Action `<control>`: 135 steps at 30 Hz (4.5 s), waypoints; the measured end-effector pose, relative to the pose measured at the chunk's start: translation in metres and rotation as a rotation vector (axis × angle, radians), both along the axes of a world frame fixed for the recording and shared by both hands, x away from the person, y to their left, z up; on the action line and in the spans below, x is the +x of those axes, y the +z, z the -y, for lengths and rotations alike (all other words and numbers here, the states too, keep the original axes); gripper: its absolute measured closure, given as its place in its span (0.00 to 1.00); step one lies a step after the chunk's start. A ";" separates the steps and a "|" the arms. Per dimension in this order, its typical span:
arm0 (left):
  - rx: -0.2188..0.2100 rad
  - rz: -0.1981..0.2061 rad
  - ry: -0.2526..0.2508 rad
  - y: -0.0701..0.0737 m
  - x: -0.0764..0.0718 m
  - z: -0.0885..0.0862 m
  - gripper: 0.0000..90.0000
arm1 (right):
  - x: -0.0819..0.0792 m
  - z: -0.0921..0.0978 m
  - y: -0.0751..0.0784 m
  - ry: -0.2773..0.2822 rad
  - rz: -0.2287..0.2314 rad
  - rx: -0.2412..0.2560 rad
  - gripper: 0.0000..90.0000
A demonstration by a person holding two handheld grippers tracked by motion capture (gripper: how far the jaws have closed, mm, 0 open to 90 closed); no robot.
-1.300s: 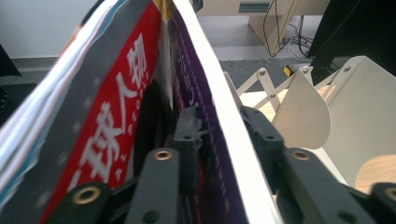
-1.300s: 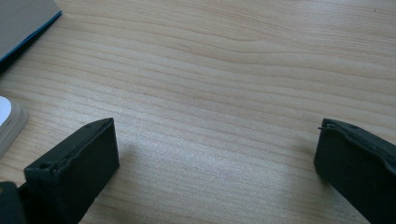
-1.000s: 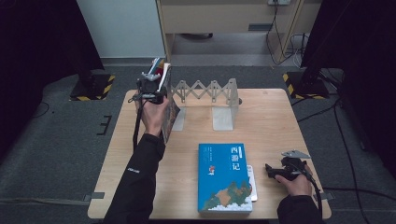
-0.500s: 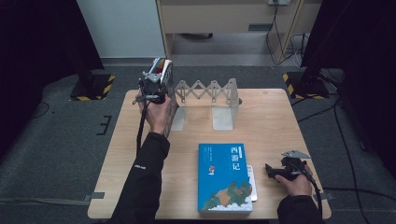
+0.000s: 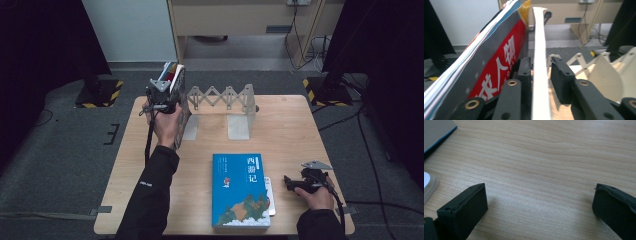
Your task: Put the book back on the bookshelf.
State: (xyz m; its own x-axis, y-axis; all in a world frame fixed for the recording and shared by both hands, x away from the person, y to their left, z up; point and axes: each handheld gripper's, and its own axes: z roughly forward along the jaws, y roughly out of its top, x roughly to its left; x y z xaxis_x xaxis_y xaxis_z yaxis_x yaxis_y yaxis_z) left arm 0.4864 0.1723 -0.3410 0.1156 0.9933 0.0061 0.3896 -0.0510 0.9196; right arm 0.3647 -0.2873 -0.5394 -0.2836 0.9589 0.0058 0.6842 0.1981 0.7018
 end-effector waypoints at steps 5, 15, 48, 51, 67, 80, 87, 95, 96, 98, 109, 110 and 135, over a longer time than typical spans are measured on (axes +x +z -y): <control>-0.041 0.022 -0.042 0.002 -0.016 -0.005 0.67 | 0.000 0.000 0.000 0.000 0.000 0.000 0.00; -0.123 0.082 -0.120 0.002 -0.040 -0.015 0.55 | 0.000 0.000 0.000 -0.002 0.001 0.001 0.00; -0.170 0.094 -0.279 -0.040 -0.109 -0.048 0.42 | 0.000 0.001 0.000 0.003 0.000 0.001 0.00; -0.170 0.084 -0.285 -0.046 -0.111 -0.047 0.42 | 0.000 0.001 0.000 0.002 0.004 0.003 0.00; -0.154 -0.032 -0.394 -0.083 -0.118 -0.026 0.38 | 0.000 0.000 0.000 -0.001 0.003 0.005 0.00; -0.129 -0.183 -0.508 -0.122 -0.118 0.006 0.36 | 0.002 -0.008 0.021 -0.010 -0.077 0.067 0.08; -0.093 -0.239 -0.568 -0.140 -0.120 0.025 0.35 | -0.001 -0.019 0.034 0.015 -0.026 0.099 0.06; -0.093 -0.332 -0.619 -0.162 -0.120 0.047 0.34 | -0.011 -0.039 0.045 0.103 0.041 0.087 0.11; -0.095 -0.341 -0.622 -0.164 -0.120 0.049 0.34 | -0.011 -0.042 0.045 0.117 0.041 0.087 0.11; -0.134 -0.345 -0.628 -0.168 -0.120 0.052 0.31 | -0.011 -0.047 0.043 0.148 0.040 0.095 0.15; -0.294 -0.344 -0.658 -0.187 -0.114 0.062 0.21 | -0.012 -0.071 0.039 0.257 -0.008 0.165 0.22; -0.302 -0.339 -0.662 -0.189 -0.113 0.063 0.21 | -0.012 -0.072 0.039 0.254 -0.010 0.171 0.22; -0.428 -0.379 -0.616 -0.203 -0.105 0.068 0.07 | -0.011 -0.084 0.031 0.255 -0.038 0.291 0.31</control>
